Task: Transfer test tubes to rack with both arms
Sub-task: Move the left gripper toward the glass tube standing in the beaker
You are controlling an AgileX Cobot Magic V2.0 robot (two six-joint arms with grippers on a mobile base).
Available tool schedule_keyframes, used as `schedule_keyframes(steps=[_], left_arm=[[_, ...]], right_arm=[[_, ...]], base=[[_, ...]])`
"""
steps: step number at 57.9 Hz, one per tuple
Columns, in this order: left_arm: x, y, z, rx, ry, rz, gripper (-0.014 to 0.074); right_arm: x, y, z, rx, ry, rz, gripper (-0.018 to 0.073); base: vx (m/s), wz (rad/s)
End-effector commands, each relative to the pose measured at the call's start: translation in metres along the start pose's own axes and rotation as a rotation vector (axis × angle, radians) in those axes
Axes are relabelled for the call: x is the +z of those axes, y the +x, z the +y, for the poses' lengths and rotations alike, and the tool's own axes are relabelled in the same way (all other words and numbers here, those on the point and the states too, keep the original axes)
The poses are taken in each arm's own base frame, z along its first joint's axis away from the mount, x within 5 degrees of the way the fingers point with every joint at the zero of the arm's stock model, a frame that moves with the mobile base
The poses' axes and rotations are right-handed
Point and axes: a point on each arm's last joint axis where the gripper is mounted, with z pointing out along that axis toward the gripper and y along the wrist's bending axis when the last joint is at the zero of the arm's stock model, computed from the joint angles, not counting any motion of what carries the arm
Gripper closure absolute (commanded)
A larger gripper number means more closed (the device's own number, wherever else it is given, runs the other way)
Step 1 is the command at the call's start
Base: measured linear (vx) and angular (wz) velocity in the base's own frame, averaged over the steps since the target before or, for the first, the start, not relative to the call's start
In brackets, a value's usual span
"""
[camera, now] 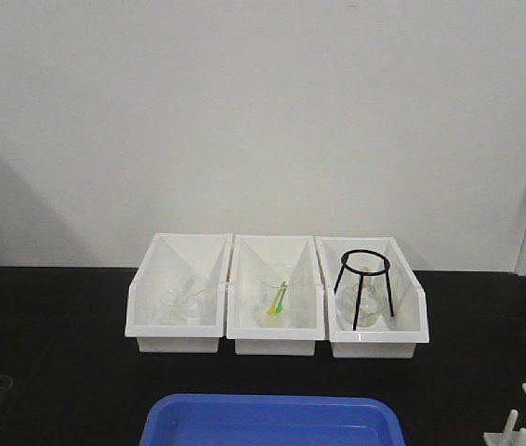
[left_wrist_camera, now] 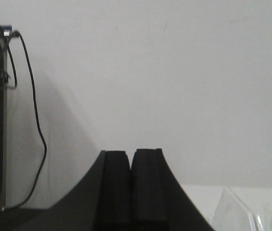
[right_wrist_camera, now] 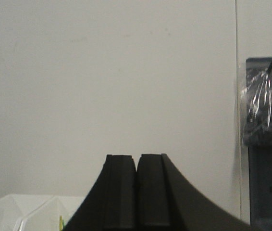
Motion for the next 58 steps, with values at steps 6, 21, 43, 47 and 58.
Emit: schedule_keyframes(steps=[6, 21, 43, 47, 58], left_arm=[[0.051, -0.067, -0.007, -0.008, 0.002, -0.039, 0.0617], [0.143, -0.06, -0.007, -0.006, -0.017, 0.175, 0.0617], [0.161, -0.035, -0.005, 0.006, -0.025, 0.304, 0.0571], [0.161, -0.034, -0.005, 0.006, -0.025, 0.306, 0.0535], [0.16, -0.032, -0.004, 0.083, -0.013, 0.337, 0.0369]], right_arm=[[0.036, -0.066, -0.001, -0.06, 0.0, -0.007, 0.0567], [0.103, -0.065, 0.0, -0.069, -0.008, 0.059, 0.0567], [0.139, -0.029, 0.0, -0.03, -0.014, 0.181, 0.0511], [0.14, -0.027, 0.0, -0.032, -0.016, 0.187, 0.0461], [0.14, -0.026, 0.0, -0.028, -0.015, 0.192, 0.0212]], base=[[0.0, 0.0], [0.0, 0.0], [0.0, 0.0], [0.0, 0.0], [0.0, 0.0]])
